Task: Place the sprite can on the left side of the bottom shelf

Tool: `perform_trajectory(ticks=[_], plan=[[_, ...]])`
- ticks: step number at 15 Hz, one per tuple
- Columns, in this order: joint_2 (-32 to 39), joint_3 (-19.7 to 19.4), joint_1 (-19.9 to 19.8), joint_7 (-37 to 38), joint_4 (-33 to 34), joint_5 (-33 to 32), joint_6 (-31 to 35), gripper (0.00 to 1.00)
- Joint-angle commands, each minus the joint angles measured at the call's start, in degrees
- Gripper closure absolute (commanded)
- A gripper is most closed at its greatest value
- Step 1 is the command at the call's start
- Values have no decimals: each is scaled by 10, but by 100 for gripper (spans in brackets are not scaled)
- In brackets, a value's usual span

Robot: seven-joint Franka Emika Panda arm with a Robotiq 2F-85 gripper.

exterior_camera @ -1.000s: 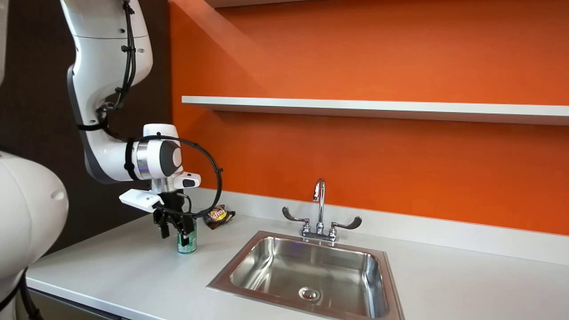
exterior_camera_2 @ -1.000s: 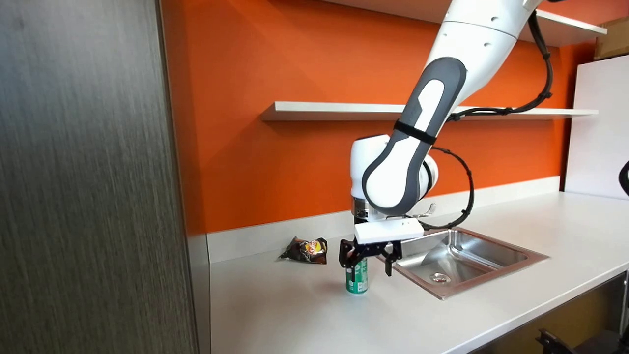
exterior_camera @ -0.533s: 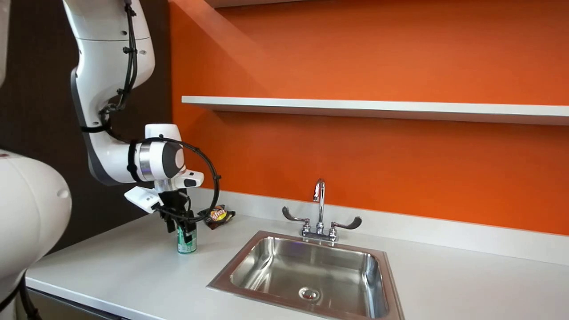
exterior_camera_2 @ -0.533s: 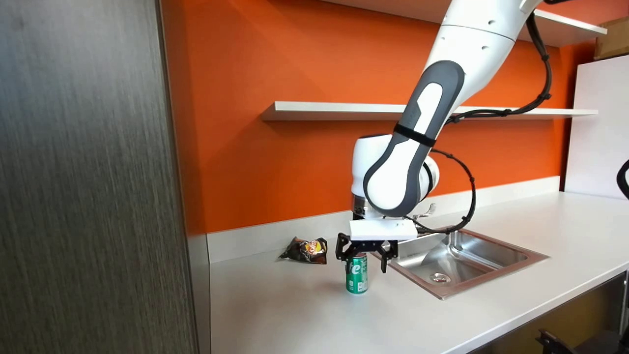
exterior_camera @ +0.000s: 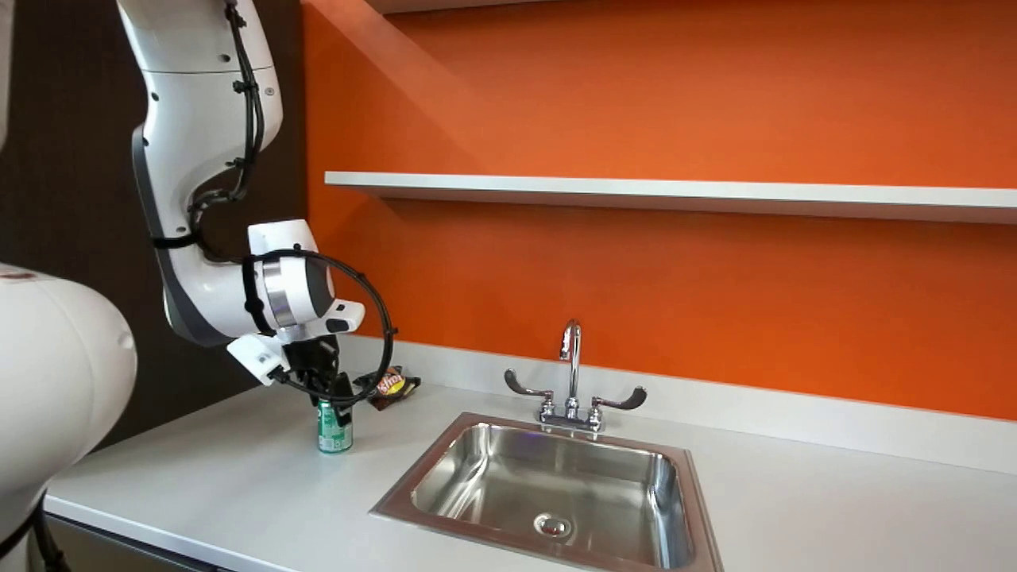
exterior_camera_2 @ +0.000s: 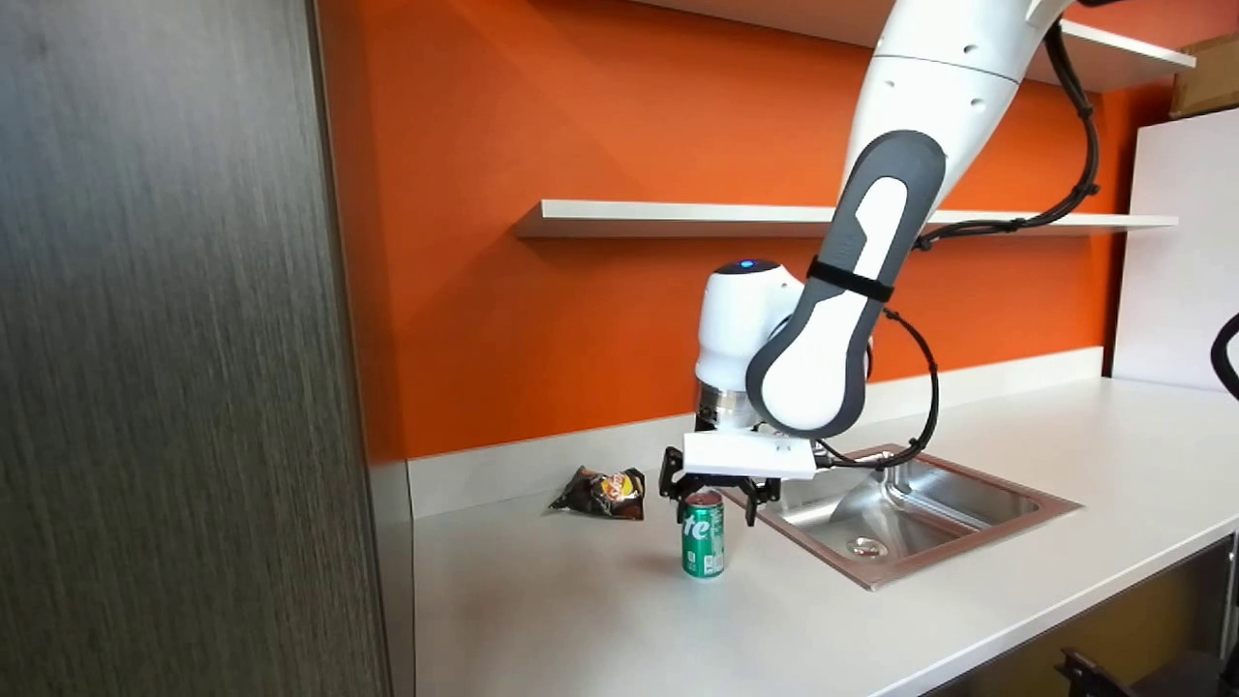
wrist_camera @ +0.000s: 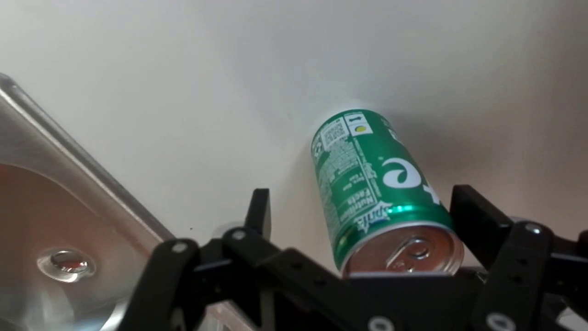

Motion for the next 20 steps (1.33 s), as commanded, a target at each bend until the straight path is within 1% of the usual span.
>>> perform_trajectory(ticks=[1, 4, 9, 20], plan=[[-4, -37, 32, 80, 5, -76, 11, 0], [-2, -53, 48, 122, 10, -122, 10, 0], [0, -67, 65, 170, 14, -170, 8, 0], [6, -79, 77, 214, 26, -223, 0, 0]])
